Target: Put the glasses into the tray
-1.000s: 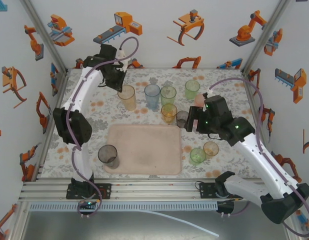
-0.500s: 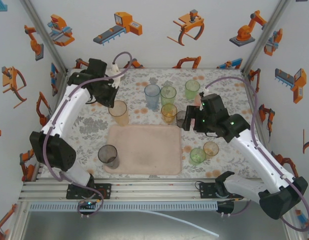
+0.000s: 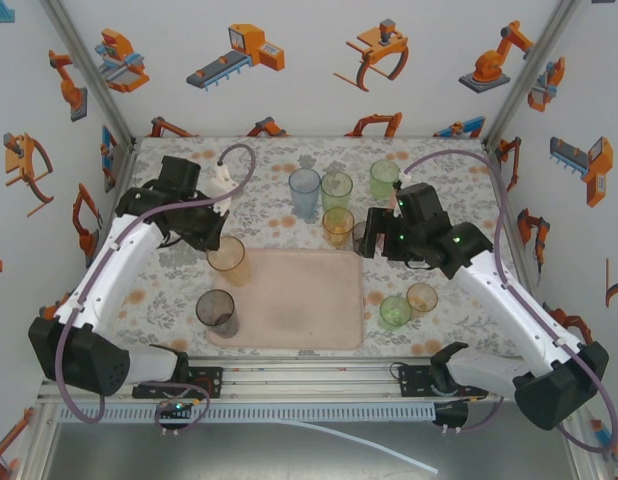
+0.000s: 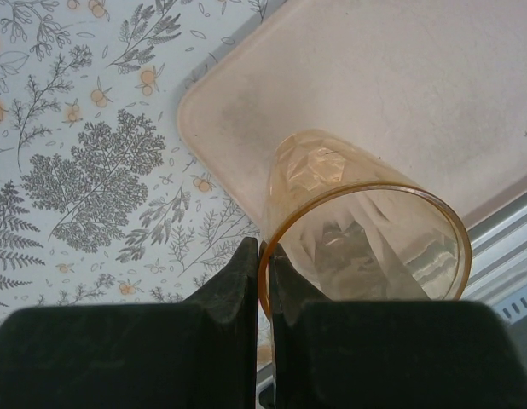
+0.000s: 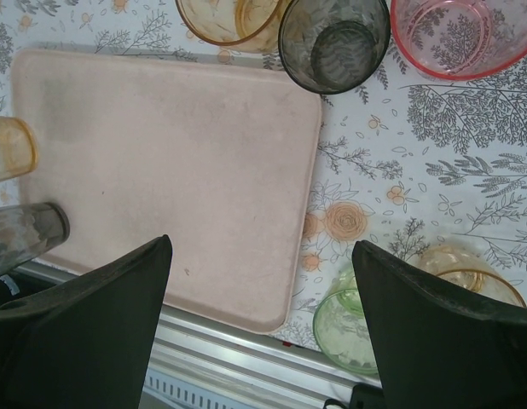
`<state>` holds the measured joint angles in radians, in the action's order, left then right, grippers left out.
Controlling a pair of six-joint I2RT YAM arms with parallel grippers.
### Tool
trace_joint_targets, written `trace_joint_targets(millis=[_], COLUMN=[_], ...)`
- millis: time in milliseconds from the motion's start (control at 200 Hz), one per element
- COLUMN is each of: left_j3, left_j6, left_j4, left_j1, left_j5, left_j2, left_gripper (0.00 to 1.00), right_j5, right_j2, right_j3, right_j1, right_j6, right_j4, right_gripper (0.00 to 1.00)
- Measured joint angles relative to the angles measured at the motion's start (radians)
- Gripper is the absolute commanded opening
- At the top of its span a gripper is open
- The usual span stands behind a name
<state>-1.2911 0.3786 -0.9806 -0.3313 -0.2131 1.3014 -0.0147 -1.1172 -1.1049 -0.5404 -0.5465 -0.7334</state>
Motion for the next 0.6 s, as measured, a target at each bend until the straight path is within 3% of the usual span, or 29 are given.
trace_joint_targets(millis=[601], left_j3=[0.211], left_j6=[0.055], left_j4=[0.057], left_j1=[0.000], left_j5=[-0.013], left_j2=[-0.079], left_gripper=[0.09], right_j5=[-0.011], right_j2=[0.000], right_j3=[0.000], right_j1=[0.000], right_j6=[-0.002], right_j4=[0.010], right_gripper=[0.78])
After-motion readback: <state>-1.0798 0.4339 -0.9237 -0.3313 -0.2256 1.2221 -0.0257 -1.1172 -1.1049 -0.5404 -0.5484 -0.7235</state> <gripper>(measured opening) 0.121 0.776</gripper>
